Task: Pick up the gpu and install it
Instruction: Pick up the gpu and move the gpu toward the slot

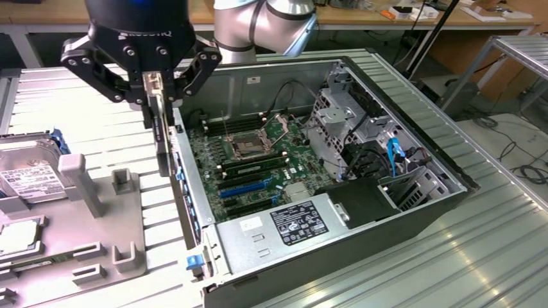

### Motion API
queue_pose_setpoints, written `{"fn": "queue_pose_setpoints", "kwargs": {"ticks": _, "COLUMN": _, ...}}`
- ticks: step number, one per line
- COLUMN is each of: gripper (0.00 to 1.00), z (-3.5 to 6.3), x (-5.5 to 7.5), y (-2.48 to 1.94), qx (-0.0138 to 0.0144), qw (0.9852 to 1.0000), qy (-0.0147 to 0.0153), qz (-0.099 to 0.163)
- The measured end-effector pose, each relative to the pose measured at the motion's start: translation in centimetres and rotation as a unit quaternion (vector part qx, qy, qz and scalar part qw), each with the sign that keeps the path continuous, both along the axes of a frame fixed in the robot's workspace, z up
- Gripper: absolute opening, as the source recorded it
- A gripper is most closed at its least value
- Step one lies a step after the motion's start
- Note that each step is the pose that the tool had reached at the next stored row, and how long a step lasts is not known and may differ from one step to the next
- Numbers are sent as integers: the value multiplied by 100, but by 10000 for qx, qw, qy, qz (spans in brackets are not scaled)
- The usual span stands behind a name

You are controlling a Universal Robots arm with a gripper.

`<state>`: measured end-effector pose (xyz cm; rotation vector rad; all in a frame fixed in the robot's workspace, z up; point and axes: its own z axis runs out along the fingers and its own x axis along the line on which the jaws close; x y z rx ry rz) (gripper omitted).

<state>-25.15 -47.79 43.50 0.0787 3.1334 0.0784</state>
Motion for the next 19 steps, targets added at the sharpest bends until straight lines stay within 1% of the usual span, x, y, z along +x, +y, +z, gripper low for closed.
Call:
{"fn": "queue_pose_setpoints", "kwargs": {"ticks": 5, "gripper": 27, "z": 0, "x": 149, "y": 0, "qx": 0, "qw": 10000, "qy": 11, "qz": 0}}
{"fn": "queue_pose_setpoints", "kwargs": {"ticks": 8, "gripper": 27, "z": 0, "x": 276, "y": 0, "qx": 0, "qw": 10000, "qy": 30, "qz": 0}}
{"fn": "queue_pose_setpoints", "kwargs": {"ticks": 11, "gripper": 27, "z": 0, "x": 444, "y": 0, "qx": 0, "qw": 10000, "qy": 62, "qz": 0}}
{"fn": "queue_pose_setpoints", "kwargs": {"ticks": 14, "gripper": 27, "z": 0, "x": 558, "y": -1, "qx": 0, "qw": 10000, "qy": 84, "qz": 0}}
{"fn": "queue_pose_setpoints", "kwargs": {"ticks": 19, "gripper": 27, "z": 0, "x": 840, "y": -3, "qx": 0, "qw": 9999, "qy": 142, "qz": 0}}
